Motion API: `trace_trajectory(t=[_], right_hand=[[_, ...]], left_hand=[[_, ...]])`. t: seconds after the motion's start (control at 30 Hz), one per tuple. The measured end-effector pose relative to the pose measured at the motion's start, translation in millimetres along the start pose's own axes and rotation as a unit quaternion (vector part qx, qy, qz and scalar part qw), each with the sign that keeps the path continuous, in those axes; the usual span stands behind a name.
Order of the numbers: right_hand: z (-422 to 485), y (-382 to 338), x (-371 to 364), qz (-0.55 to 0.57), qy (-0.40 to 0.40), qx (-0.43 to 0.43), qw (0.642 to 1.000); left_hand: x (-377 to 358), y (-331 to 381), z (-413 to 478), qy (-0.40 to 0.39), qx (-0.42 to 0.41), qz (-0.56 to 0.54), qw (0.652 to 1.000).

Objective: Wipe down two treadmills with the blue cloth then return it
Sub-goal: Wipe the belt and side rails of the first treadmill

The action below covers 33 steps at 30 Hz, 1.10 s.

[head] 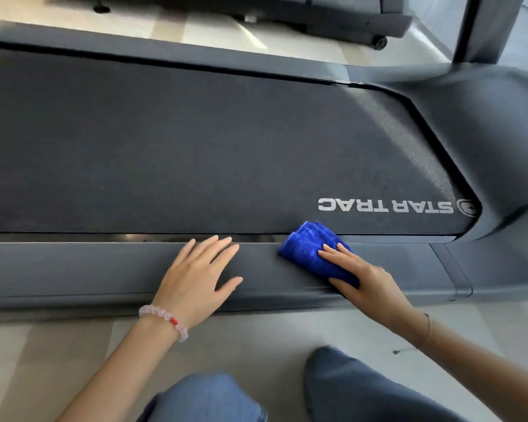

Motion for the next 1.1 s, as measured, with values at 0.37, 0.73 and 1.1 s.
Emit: trace_trajectory(t=[0.37, 0.73, 1.1], right_hand=[[53.5, -87.2, -52.8, -0.011, -0.111, 0.139, 0.984], [104.0, -159.0, -94.4, -0.060, -0.156, 0.229, 0.959], [137.5, -214.0, -127.8, -0.081, -0.185, 0.301, 0.932]], left_hand=[[9.0, -84.0, -69.2, -0.001, 0.132, 0.021, 0.991], [19.6, -150.7, -131.3, 0.033, 0.235, 0.015, 0.971], [37.9, -209.5, -170.3, 0.060, 0.360, 0.013, 0.931]])
Point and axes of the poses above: each hand's wrist, its own z-axis towards the middle knuckle, its own x-axis out of the back of the hand, y = z × x, the point moved 1 cm from there along z, towards the middle knuckle, and after that the axes turned 6 degrees about x, right-handed, at the moved point
